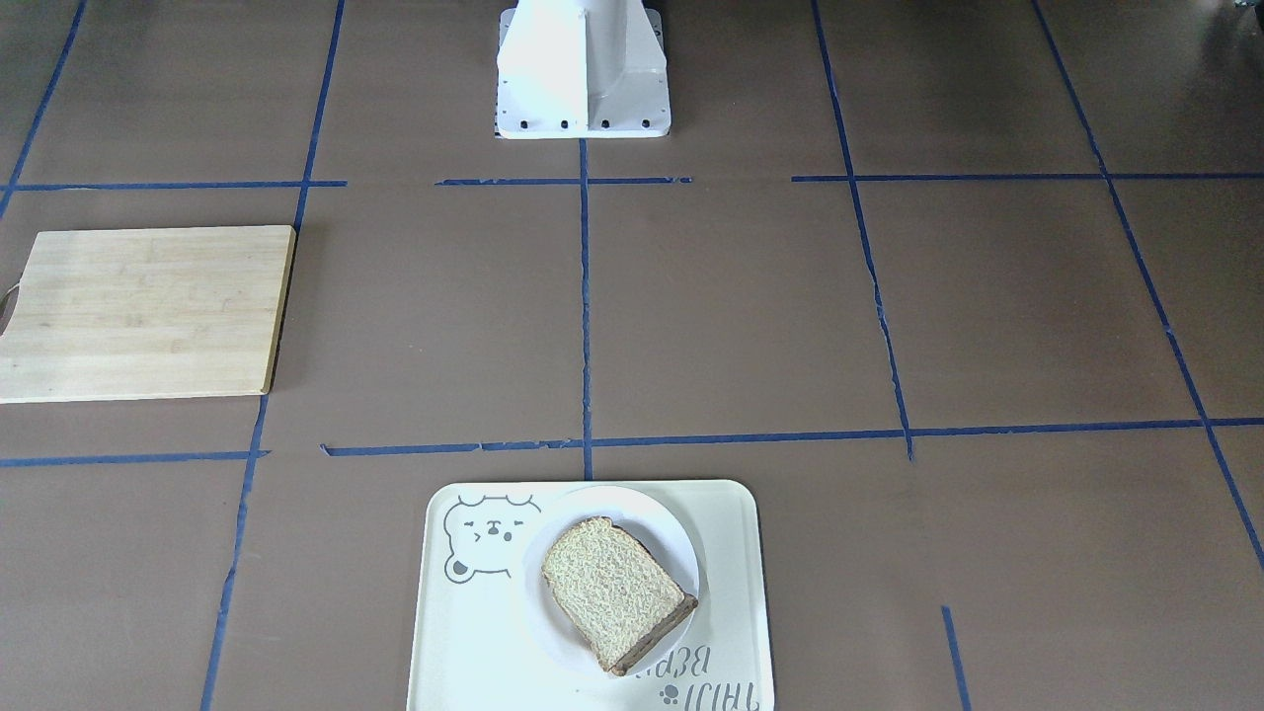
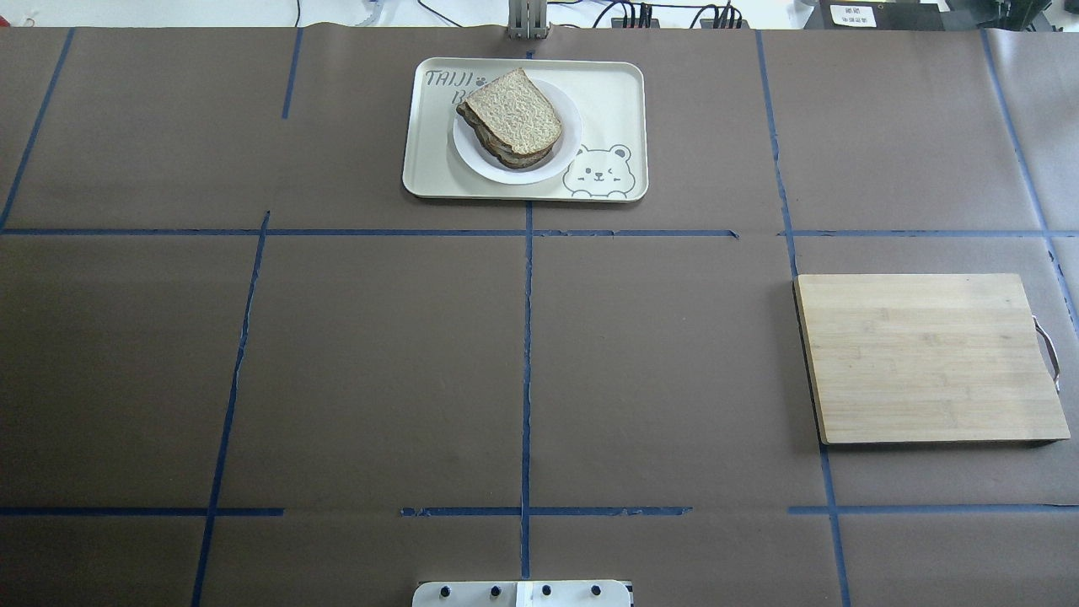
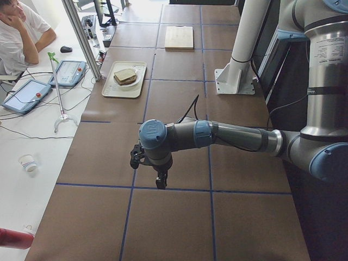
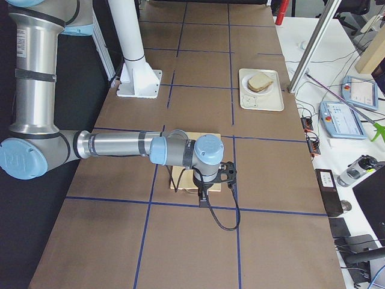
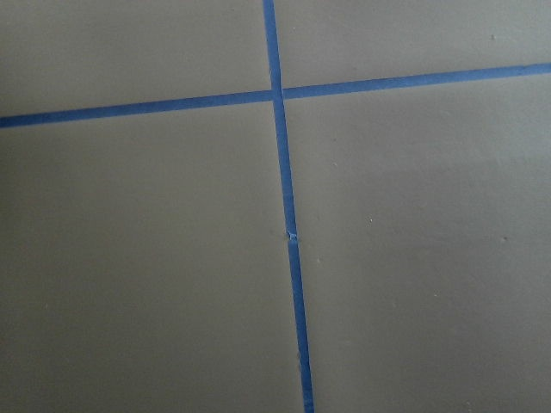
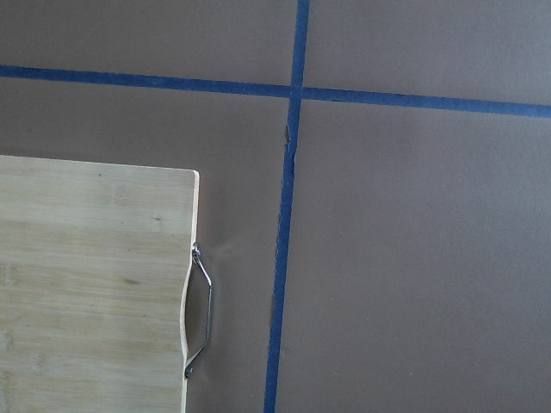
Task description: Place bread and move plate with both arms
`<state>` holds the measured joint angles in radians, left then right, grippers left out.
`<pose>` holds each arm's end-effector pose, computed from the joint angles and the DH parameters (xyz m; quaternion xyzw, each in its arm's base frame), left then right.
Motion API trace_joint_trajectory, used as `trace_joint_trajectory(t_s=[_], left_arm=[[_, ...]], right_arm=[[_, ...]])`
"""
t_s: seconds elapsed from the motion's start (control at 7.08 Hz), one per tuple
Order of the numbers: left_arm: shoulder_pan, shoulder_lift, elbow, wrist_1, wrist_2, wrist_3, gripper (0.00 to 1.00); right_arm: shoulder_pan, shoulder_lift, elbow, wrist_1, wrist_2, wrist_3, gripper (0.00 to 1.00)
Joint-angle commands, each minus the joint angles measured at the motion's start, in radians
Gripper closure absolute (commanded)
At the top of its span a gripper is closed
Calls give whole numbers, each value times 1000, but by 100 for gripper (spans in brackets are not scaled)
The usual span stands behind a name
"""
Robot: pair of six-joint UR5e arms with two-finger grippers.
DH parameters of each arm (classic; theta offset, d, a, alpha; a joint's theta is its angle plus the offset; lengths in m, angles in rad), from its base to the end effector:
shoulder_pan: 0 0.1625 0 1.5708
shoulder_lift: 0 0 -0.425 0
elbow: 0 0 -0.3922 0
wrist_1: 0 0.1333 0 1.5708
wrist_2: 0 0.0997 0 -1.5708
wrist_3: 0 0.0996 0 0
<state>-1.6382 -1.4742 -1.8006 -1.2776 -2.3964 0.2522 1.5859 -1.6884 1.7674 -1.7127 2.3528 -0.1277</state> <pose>-0.0893 -0.4304 0.6160 -0.0086 0.4064 0.0523 0.9121 0.0697 -0.4352 0.6304 -0.0018 -0.3820 -0.0400 0.9233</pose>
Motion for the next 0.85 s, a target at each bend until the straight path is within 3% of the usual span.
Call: trace_joint_trajectory(t_s=[0.0,0.71], left_arm=[[-3,22,21,-54,2,7,0],[-2,23,17,-51,-3,-11,0]], right_arm=[[-6,6,3,-13,0,-9,0],[-12,-4,10,-5,0,-17,0]])
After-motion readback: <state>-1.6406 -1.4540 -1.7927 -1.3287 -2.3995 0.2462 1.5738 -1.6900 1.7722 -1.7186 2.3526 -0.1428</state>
